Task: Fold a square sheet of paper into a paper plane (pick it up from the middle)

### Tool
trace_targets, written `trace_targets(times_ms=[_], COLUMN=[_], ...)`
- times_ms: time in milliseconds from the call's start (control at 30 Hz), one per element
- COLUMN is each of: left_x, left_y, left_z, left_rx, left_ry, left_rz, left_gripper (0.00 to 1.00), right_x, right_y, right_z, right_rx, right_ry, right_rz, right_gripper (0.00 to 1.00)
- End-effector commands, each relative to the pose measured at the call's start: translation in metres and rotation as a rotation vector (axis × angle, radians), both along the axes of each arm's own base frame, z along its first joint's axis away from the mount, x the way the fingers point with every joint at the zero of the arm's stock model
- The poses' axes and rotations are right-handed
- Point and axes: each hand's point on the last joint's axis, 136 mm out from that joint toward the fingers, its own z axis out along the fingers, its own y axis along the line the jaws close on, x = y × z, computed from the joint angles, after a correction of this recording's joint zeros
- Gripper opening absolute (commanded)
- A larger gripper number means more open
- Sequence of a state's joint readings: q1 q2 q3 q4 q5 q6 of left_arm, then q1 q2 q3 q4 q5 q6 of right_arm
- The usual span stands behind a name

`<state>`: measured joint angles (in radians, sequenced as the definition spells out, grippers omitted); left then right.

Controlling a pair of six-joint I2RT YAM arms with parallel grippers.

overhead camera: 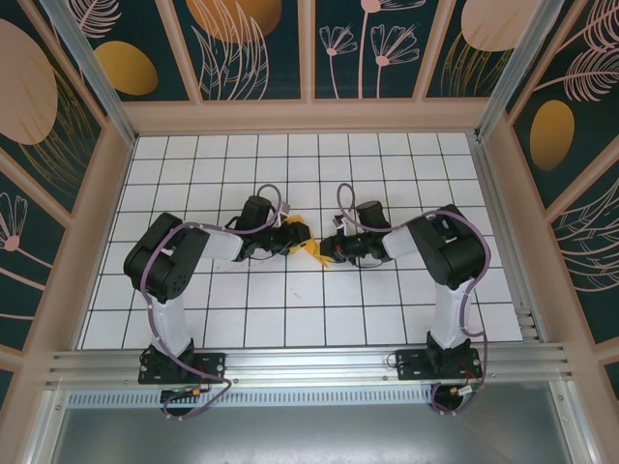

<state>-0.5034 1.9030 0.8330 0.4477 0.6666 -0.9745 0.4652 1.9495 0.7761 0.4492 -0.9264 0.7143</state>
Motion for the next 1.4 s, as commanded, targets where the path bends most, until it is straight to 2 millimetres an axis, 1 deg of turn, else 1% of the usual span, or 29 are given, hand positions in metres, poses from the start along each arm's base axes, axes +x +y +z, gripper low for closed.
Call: trace_targets(times_ms=[0,400,533,633,767,967,1100,1233,1367], left_x=[0.002,0.004,0.004,0.004,0.004,0.005,0.005,0.005,0.005], left_y=[0.000,0.010,0.016,0.021,0.023,0.026,0.029,0.030,0.030], left_z=[-0.010,-0.026,-0.035,-0.043,-0.046,-0.052,-0.055,-0.057,-0.058], left_rx=[0.047,0.135,0.191,0.236,0.252,0.275,0.291,0.301,0.306], left_ry=[0.007,0.066,0.094,0.120,0.128,0.143,0.154,0.158,0.161], left_rz=[-0.001,0.039,0.055,0.069,0.079,0.094,0.104,0.105,0.107], left_gripper=[0.46,0.45,0.45,0.45,0.44,0.43,0.43,0.43,0.43], right_x=[-0.002,-0.003,0.000,0.000,-0.002,-0.007,-0.010,-0.009,-0.006], right_y=[-0.001,-0.001,-0.002,-0.004,-0.009,-0.009,-0.003,-0.001,-0.006], right_z=[-0.003,-0.004,0.000,0.004,0.007,0.010,0.013,0.008,0.003], right_rx=[0.018,0.016,0.010,-0.013,-0.071,-0.122,-0.137,-0.202,-0.258], right_ry=[0.012,0.020,0.002,-0.030,-0.114,-0.192,-0.237,-0.281,-0.316], right_rz=[0.007,0.006,0.007,0.017,0.052,0.109,0.142,0.162,0.156], right_gripper=[0.00,0.00,0.00,0.05,0.12,0.14,0.17,0.20,0.20])
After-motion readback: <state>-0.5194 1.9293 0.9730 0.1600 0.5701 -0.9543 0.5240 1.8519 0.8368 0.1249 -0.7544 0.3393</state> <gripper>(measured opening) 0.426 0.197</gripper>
